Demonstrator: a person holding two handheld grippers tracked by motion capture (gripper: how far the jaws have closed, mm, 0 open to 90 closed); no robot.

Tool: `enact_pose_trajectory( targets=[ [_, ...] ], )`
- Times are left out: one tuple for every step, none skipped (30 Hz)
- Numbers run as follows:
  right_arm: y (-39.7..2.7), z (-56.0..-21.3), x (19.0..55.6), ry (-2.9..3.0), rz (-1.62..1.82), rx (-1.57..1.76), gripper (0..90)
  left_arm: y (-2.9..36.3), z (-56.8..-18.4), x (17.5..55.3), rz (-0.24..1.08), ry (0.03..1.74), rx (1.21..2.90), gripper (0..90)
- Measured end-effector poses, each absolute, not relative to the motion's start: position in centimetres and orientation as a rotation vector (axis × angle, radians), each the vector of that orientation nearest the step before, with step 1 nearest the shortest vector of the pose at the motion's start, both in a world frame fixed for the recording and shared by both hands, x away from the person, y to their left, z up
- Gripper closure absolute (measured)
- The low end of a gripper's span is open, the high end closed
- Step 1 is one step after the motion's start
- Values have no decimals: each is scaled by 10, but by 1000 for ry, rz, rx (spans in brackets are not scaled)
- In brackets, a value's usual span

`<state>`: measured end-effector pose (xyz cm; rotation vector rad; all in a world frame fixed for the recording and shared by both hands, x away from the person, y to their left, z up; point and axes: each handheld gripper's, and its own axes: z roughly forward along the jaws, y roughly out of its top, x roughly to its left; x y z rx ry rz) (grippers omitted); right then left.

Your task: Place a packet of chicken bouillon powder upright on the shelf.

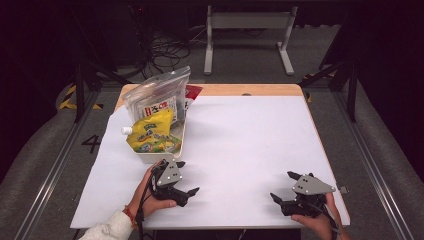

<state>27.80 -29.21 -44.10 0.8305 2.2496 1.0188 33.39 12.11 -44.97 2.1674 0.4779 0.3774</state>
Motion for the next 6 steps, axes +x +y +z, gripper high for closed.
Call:
enact_pose_trajectory(
  targets=[
    [-292,-440,278,2244,1021,832,125,121,-450,334,376,476,2167,82],
    [-292,-440,277,2241,1023,834,125,121,-449,334,379,471,2168,82],
    [-293,-440,277,2235,1027,837,125,120,-449,334,376,473,2167,82],
    [-293,-440,277,2231,1028,841,125,120,-449,334,375,476,2166,82],
    [-294,-440,277,2230,1032,845,125,120,-450,335,371,479,2163,82],
    [-294,-440,277,2230,1032,850,125,119,-450,336,365,476,2163,82]
  ],
)
